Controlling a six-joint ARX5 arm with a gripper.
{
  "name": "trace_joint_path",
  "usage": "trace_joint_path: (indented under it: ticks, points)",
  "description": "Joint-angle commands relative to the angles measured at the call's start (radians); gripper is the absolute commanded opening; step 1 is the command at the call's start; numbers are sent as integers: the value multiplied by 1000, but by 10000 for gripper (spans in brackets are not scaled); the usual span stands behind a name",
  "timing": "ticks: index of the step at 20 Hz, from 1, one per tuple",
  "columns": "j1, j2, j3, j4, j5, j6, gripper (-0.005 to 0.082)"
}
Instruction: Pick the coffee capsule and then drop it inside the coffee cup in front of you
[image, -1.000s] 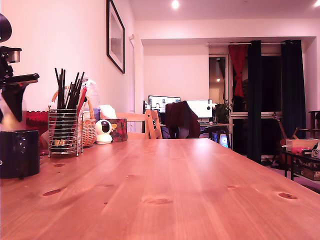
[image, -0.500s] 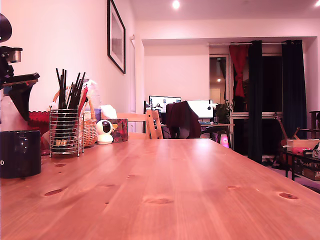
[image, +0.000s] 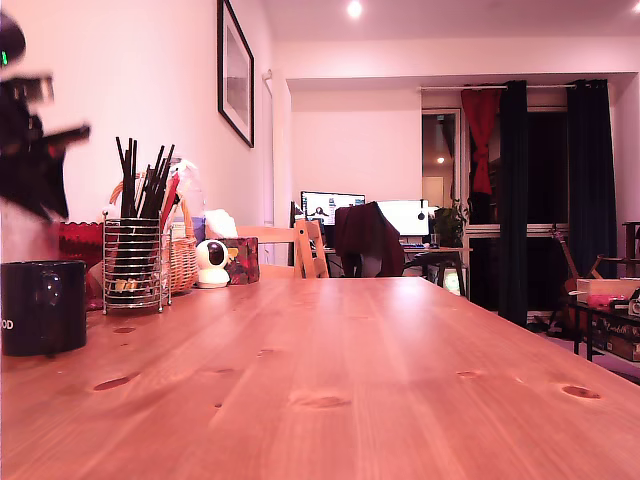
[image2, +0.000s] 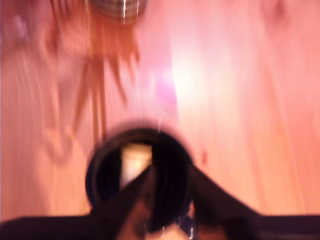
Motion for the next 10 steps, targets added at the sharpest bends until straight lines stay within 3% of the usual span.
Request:
trace_joint_path:
  ticks: [1,3,6,10]
  points:
    - [-5,-95,-79,39,29,3,-20]
    - [-5,-157,-157,73,60,2,-20]
    - [-5,-241,-297,151,65,-14,-20]
    - [-5,-334,-449,223,65,-71,-20]
